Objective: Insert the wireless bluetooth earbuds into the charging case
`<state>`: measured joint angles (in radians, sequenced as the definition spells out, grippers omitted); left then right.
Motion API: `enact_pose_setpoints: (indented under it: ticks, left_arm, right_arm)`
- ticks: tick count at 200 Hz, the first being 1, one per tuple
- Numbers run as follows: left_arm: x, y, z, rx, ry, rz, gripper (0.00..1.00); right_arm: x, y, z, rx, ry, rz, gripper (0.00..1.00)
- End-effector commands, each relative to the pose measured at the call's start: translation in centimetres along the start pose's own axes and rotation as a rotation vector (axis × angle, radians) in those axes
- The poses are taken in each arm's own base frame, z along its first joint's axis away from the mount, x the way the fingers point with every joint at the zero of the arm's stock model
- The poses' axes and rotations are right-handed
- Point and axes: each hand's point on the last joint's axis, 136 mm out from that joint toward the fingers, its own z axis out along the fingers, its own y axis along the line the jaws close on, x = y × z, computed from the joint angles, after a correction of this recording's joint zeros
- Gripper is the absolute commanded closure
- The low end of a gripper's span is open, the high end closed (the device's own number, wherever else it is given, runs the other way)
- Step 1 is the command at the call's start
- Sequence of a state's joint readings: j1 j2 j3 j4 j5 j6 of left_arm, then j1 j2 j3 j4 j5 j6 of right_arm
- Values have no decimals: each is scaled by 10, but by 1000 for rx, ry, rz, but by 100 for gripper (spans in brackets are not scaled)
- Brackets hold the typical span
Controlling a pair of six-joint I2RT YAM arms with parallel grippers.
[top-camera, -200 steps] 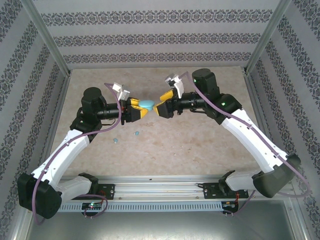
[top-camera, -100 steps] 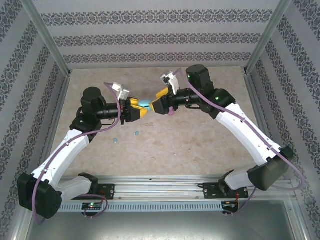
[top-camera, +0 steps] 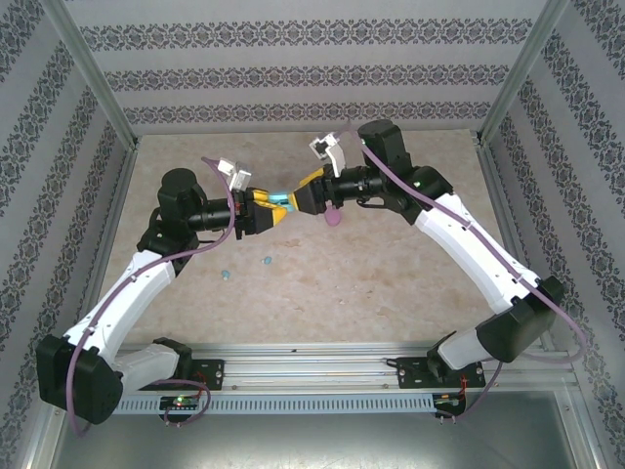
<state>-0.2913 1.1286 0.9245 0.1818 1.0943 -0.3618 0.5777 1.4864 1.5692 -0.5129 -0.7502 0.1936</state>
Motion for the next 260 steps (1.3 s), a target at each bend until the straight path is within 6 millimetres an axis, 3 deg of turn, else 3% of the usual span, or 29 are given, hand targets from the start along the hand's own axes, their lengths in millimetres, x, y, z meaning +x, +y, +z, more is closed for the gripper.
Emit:
enact_pose_setpoints:
  ticks: [1,37,75,116,175,195,241,260]
  left_arm:
    - [-27,-30,-2,110,-56,101,81]
    - [-27,-33,-3,118,-54,102,81]
    - [-31,-35,-3,126,-59,107,81]
    - [-23,-33,-2,127,-37,107,81]
    - [-11,-30,-5,90,4,152,72]
    - [-10,-30,-7,64,6,174,59]
    - [-12,-33,-13,24,-4,199,18]
    - [-12,-36,-15,24,-10,199,11]
  right_arm:
    - [-8,-17,14,14,-4,73,34]
    - [-12,-18,19,-2,-17,91,35]
    - [-2,-22,24,-28,11,101,40]
    - [-6,-12,22,-85,-3,86,62]
    - [-16,9,11,-93,-71,-67,93]
    - [-16,15,11,-74,-85,-136,99]
    - [-15,21,9,-16,-130,-262,100]
    - [-13,21,6,25,-145,-313,100]
